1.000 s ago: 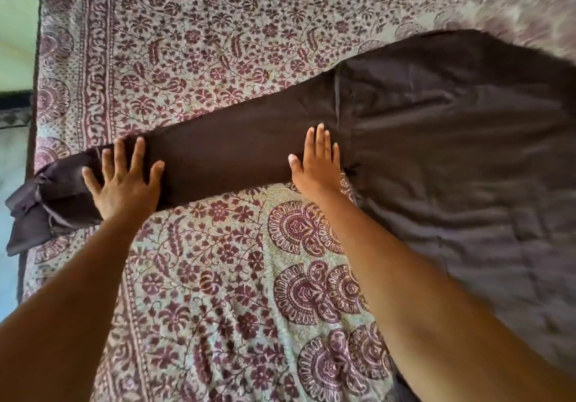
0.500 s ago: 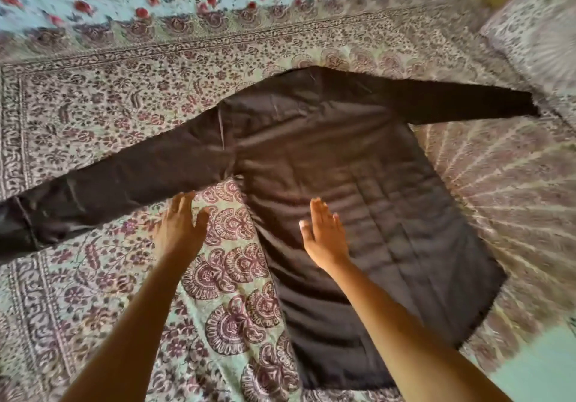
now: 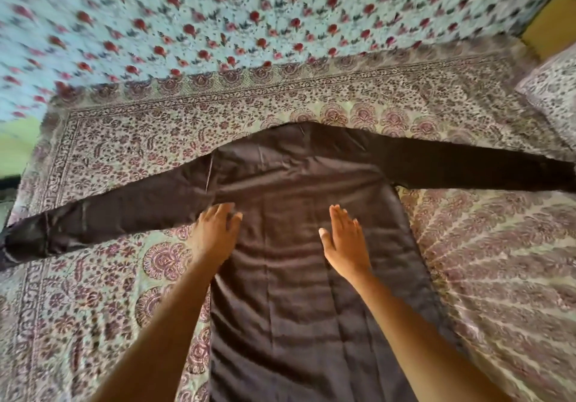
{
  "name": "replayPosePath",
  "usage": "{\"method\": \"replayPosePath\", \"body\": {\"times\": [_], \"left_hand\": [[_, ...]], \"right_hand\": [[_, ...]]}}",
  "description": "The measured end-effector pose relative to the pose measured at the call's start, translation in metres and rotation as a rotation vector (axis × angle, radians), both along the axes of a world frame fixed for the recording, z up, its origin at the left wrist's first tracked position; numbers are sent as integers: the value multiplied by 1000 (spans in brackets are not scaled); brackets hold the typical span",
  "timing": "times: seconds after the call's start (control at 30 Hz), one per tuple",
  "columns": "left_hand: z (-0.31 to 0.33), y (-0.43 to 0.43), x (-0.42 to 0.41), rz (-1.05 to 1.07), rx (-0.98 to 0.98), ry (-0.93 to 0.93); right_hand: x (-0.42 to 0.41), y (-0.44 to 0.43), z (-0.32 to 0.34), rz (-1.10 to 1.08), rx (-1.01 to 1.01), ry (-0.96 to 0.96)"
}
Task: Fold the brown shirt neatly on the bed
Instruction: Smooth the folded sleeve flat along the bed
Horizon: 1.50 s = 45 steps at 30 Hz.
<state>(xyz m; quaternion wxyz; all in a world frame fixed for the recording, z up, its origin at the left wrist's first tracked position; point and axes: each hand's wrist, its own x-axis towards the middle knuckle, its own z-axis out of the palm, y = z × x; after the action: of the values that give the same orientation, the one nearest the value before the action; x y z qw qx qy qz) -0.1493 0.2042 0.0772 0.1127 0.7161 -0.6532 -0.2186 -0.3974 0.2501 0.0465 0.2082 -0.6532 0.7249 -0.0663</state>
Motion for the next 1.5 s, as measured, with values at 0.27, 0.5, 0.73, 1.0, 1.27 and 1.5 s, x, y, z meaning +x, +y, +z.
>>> {"method": "replayPosePath", "body": {"times": [0.27,0.5,0.73,1.0,1.27,1.5], "left_hand": [[-24,-89,-39,34,-25,-105],[-76,-202,-39,251,-106,-43],[-144,-287,-10,212,-61,96],[-177,-326,6,147,-138,186],[-179,-269,-18,-109,-321,-127],[-185,-252,27,-8,133,-396]], "right_hand": [[-53,-87,-31,122,-37,23],[-24,-190,-86,234,-107,54],[-5,-287,-134,263,-180,148],[0,-326,-161,240,-135,324],[10,-290,-160,307,-360,269],[-10,-279,-156,265,-180,320]]}}
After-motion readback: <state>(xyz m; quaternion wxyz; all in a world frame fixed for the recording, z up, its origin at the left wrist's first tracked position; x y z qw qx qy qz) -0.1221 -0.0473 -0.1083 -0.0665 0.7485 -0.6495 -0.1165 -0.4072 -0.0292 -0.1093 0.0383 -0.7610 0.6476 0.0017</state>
